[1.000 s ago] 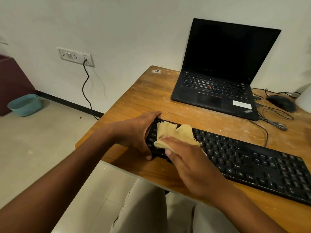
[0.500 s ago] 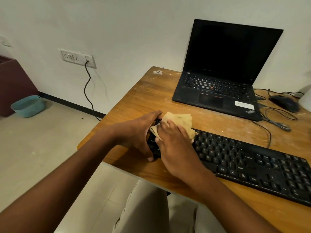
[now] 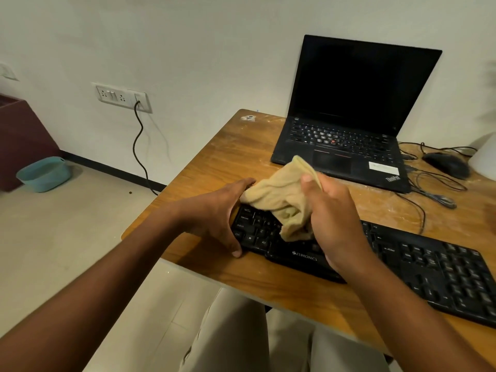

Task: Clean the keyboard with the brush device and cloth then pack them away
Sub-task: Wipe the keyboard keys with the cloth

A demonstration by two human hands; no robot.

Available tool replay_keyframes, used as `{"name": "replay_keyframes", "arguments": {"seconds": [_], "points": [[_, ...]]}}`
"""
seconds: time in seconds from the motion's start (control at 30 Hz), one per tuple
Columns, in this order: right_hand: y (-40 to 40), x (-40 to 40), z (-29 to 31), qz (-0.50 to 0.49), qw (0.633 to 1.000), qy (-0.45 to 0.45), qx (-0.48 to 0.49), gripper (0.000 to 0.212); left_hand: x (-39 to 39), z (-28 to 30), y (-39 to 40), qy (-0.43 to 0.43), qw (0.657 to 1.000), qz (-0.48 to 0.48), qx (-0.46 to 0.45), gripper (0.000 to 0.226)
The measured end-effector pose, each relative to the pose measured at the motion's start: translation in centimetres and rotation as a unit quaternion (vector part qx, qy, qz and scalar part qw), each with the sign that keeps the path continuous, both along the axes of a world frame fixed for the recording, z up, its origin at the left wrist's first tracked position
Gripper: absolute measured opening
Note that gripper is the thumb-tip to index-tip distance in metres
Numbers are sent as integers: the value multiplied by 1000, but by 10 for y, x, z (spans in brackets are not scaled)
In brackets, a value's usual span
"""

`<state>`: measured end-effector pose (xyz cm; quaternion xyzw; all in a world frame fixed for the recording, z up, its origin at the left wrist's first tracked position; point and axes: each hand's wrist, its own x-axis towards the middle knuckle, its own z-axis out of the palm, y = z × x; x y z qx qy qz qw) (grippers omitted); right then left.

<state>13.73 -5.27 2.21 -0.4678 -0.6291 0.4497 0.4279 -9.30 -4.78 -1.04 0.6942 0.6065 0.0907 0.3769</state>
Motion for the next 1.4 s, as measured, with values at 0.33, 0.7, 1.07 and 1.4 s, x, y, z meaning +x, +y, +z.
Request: {"name": "replay_keyframes", "arguments": {"seconds": [0.33, 0.7, 1.07, 1.4], "points": [[-3, -43, -45, 170, 879, -411, 174, 46, 0, -3, -1, 0, 1000, 7, 0, 163], [-39, 26, -30, 288, 875, -364, 140, 41, -2, -3, 0, -2, 1000, -7, 5, 159], [-4, 104, 25, -82, 907, 302, -280, 33, 34, 11, 4, 134, 984, -103, 48, 147], [23, 91, 14, -110, 974, -168, 104, 40, 61, 21, 18, 189, 969, -154, 28, 141]]}}
